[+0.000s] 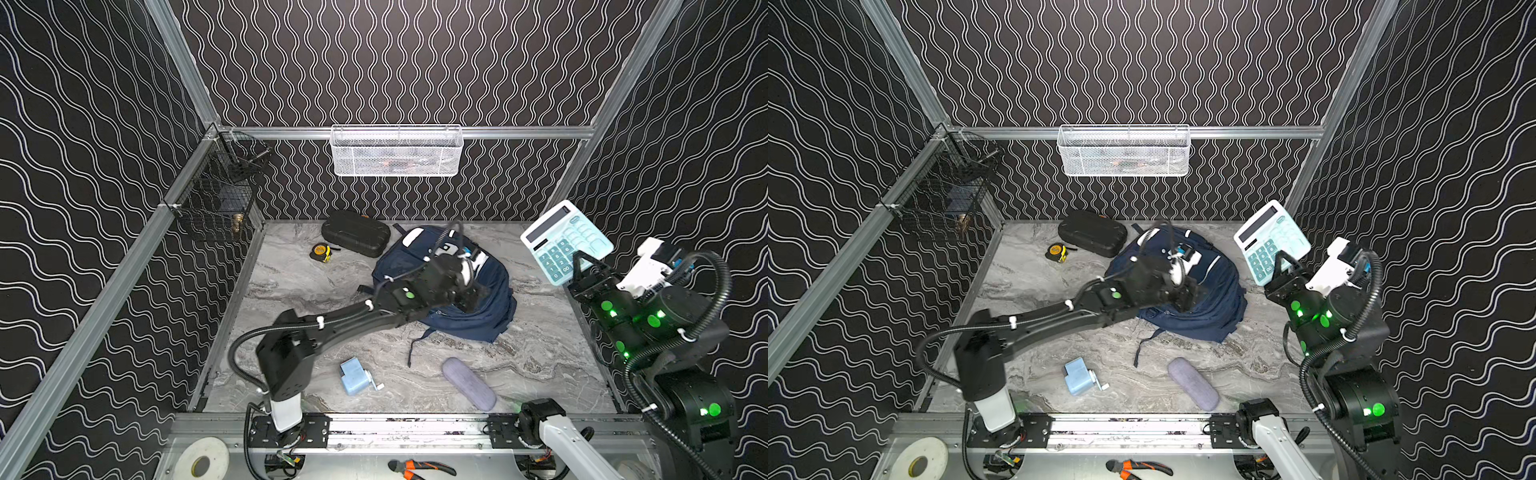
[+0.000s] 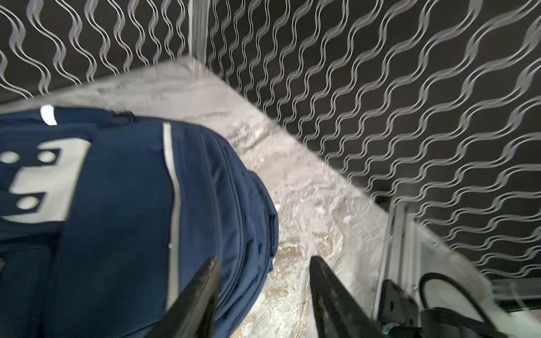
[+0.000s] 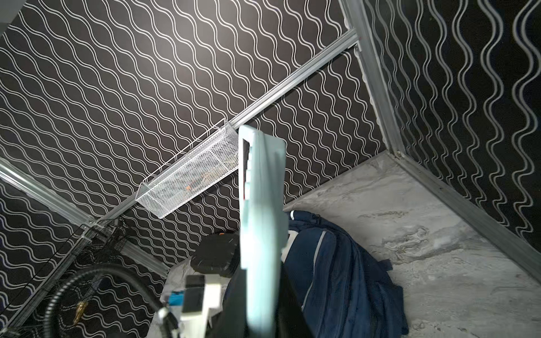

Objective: Pack books, pencil case, and school supplies into a backpack
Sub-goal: Open the student bag at the center of the table.

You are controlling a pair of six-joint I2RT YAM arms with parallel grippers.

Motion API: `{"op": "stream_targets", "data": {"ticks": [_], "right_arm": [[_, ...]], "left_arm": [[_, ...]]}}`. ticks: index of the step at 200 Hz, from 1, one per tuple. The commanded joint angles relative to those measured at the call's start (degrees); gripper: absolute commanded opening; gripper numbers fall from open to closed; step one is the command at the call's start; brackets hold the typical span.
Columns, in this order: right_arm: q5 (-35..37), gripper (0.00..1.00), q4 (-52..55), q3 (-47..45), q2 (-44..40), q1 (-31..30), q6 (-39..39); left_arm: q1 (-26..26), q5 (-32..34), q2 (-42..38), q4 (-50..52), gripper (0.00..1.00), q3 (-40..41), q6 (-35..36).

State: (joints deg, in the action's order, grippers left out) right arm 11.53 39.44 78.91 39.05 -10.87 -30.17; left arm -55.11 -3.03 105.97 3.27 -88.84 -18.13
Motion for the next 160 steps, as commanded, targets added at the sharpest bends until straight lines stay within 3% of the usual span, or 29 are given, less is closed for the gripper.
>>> {"op": "stream_targets", "data": {"ticks": [1,59,118,132,160], "right_arm": [[2.7,0.0,-2.1,-1.0,-0.9,0.0,1.5],[0.2,0.0,-1.8,-8.0,-2.8,-0.1,-1.4],[-1.0,0.0,-2.3,-10.2,-3.9,-0.1,-0.4],[-0.7,0.0,-2.3,-10.2,-4.1,-0.1,0.0],[-0.7,0.0,-2.0,-10.4,-4.3,0.0,0.7]], "left_arm": [[-1.7,8.5,4.7,6.0,0.54,-4.6,1.3],[-2.6,16.4,14.8,12.6,0.54,-11.9,0.4],[-2.6,19.5,20.6,16.2,0.51,-16.5,1.0],[-2.6,20.1,21.3,16.5,0.45,-17.2,0.9],[-2.6,21.2,22.0,17.0,0.19,-18.1,1.3]]}}
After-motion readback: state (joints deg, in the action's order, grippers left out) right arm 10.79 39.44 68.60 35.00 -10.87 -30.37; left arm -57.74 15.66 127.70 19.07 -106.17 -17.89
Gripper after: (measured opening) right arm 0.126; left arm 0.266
